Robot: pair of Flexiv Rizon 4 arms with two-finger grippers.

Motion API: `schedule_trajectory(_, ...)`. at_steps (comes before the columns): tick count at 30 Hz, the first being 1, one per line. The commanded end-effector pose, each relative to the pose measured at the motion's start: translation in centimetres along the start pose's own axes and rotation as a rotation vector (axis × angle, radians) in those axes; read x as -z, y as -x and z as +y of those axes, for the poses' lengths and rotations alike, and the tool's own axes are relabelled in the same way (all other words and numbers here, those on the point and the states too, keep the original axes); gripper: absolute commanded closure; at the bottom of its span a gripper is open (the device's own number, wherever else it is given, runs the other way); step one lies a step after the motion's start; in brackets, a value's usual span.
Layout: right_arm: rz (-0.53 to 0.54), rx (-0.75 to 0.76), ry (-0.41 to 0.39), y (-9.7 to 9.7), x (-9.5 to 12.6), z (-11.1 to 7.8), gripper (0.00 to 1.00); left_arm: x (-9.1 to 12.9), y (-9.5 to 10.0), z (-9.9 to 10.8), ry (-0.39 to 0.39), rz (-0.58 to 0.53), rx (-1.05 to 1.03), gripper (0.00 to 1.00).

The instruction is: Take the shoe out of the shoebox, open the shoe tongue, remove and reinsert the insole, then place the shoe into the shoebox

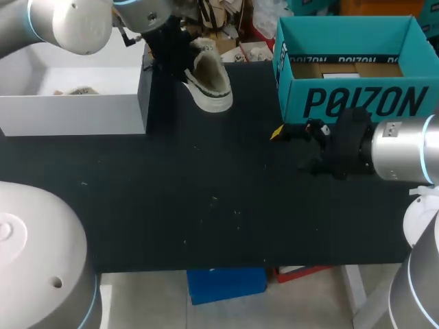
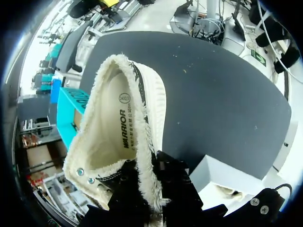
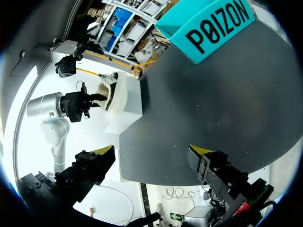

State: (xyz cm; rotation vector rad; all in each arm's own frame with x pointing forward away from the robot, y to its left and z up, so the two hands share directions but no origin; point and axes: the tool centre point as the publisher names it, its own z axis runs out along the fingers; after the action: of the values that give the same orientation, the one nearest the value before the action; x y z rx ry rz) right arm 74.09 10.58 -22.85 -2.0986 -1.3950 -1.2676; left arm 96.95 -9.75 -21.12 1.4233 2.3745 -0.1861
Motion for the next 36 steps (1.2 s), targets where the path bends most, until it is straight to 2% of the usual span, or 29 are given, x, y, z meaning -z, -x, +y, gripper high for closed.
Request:
schedule_trajectory(1, 0.000, 0.000, 0.000, 0.0, 0.0, 0.0, 0.00, 5.8, -3.7, 1.1, 0.092, -0.042, 0.101, 1.00)
schedule_trajectory(7, 0.000, 0.000, 0.000, 0.0, 0.0, 0.0, 0.00, 8.2, -6.8, 3.5, 0.176, -0.060, 0.237, 1.00)
schedule_trajectory(14, 0.000, 0.000, 0.000, 0.0, 0.0, 0.0, 0.00, 9.4, -10.6, 6.7, 0.237, -0.043, 0.359, 1.00)
schedule_trajectory(24, 0.000, 0.000, 0.000, 0.0, 0.0, 0.0, 0.00, 8.4, -15.4, 12.9, 0.291, -0.028, 0.476, 1.00)
schedule_trajectory(33, 0.000, 0.000, 0.000, 0.0, 0.0, 0.0, 0.00, 8.7, -18.3, 18.2, 0.348, -0.053, 0.567, 1.00)
schedule_trajectory(36, 0.000, 0.000, 0.000, 0.0, 0.0, 0.0, 0.00, 8.7, -18.9, 19.1, 0.374, -0.050, 0.589, 1.00)
